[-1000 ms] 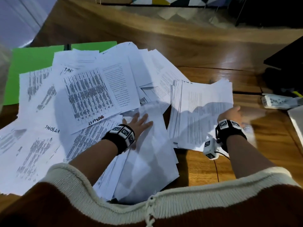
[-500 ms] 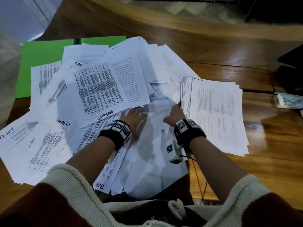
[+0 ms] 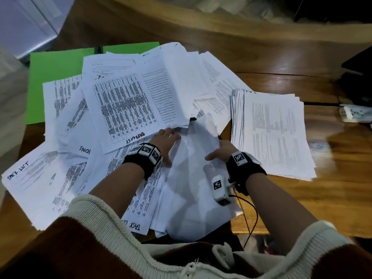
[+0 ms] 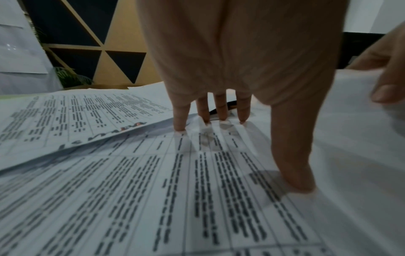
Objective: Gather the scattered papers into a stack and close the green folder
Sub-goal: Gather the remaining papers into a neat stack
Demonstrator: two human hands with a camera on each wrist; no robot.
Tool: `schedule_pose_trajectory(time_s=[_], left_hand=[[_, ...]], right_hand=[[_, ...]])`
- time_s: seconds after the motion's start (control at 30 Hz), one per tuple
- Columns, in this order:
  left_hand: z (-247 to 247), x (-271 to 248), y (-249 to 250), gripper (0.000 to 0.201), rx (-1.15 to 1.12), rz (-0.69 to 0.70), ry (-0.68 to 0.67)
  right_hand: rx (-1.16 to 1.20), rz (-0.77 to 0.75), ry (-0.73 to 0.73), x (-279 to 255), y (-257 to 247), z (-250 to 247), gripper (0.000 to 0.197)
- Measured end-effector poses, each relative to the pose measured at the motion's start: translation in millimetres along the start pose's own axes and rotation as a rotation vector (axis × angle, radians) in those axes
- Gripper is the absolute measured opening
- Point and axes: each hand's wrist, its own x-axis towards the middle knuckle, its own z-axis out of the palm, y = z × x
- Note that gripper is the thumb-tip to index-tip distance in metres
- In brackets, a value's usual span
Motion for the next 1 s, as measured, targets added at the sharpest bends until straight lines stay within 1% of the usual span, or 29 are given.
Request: schedule_pose_trajectory(time_s=[0.07, 0.17, 0.2, 0.27, 0.3, 0.33, 0.4, 0.43, 0.57, 0.63, 0.7, 0.77, 0.83, 0.9, 0.93, 1.0], left_hand=[[1, 0, -2, 0.101, 0.006, 0.018, 0.010], [4, -2, -6, 0.098, -0.012, 0.045, 0.030], [5, -3, -8, 0.097, -0.019, 0.058, 0.034], [9, -5, -11, 0.095, -0.031, 0.086, 0.053], [11, -5, -12, 0.095, -0.034, 0.097, 0.063], [12, -6, -14, 0.096, -0.040, 0.102, 0.068], [13, -7, -16, 0.098, -0.057, 0.104, 0.064], [14, -8, -17, 0.099, -0.060, 0.107, 0.056], [13, -11, -19, 0.100, -0.074, 0.136, 0.031], [12, -10, -22, 0.103, -0.103, 0.149, 0.025], [9, -9, -23, 0.102, -0.176, 0.150, 0.030], [4, -11, -24, 0.099, -0.259, 0.139, 0.035], [-1, -13, -24, 0.100, -0.362, 0.130, 0.018], [-7, -12, -26, 0.099, -0.462, 0.112, -0.013], [-9, -13, -25, 0.098, -0.462, 0.092, -0.029], [-10, -18, -21, 0.094, -0.329, 0.045, -0.013]], right_hand=[[0.011, 0.004, 0.051, -4, -5, 2, 0.048], [0.057, 0.030, 0.036, -10, -7, 11, 0.055], [0.035, 0.051, 0.047, -12, -6, 16, 0.058], [-0.077, 0.107, 0.131, -15, -2, 25, 0.061], [-0.146, 0.129, 0.176, -17, -3, 28, 0.057], [-0.211, 0.135, 0.212, -17, -7, 27, 0.050], [-0.260, 0.140, 0.264, -18, -17, 17, 0.035], [-0.266, 0.140, 0.288, -16, -23, 8, 0.033], [-0.295, 0.121, 0.404, -15, -37, -34, 0.030], [-0.337, 0.126, 0.435, -20, -44, -60, 0.030], [-0.288, 0.123, 0.442, -27, -50, -86, 0.033], [-0.277, 0.116, 0.416, -32, -54, -105, 0.031], [-0.240, 0.131, 0.403, -33, -56, -116, 0.029], [-0.204, 0.141, 0.431, -34, -58, -117, 0.033], [-0.183, 0.161, 0.439, -34, -57, -114, 0.036], [-0.117, 0.160, 0.503, -33, -56, -105, 0.037]])
